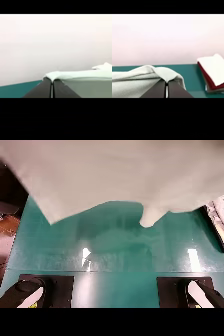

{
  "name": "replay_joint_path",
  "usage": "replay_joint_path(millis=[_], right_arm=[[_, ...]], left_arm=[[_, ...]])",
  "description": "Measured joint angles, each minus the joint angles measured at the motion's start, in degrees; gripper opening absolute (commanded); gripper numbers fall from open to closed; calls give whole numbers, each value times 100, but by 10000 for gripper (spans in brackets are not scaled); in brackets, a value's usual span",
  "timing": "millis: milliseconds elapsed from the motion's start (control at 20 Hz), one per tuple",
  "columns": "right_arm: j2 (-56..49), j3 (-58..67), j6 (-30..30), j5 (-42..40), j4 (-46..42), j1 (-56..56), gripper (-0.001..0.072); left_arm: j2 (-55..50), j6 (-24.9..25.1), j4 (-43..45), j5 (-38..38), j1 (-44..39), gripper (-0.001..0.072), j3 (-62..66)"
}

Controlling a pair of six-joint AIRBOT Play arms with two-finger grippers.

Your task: Fold the shirts.

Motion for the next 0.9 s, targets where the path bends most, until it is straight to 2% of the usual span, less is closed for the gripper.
replay_joint_path(millis=[250,400,650,900], right_arm=[[632,-367,-188,-219,-33,-350,10],[603,-328,-203,166,7,-590,10],[-723,-44,267,1484,177,-133,10],[-2461,-695,610,2024,-243,1012,10]], left_arm=[[157,-24,-916,125,2,30,83],[162,-57,-1143,-109,2,30,-35],[-275,-317,-348,-647,0,31,-1311],[-1716,-422,199,-944,90,31,-2260]])
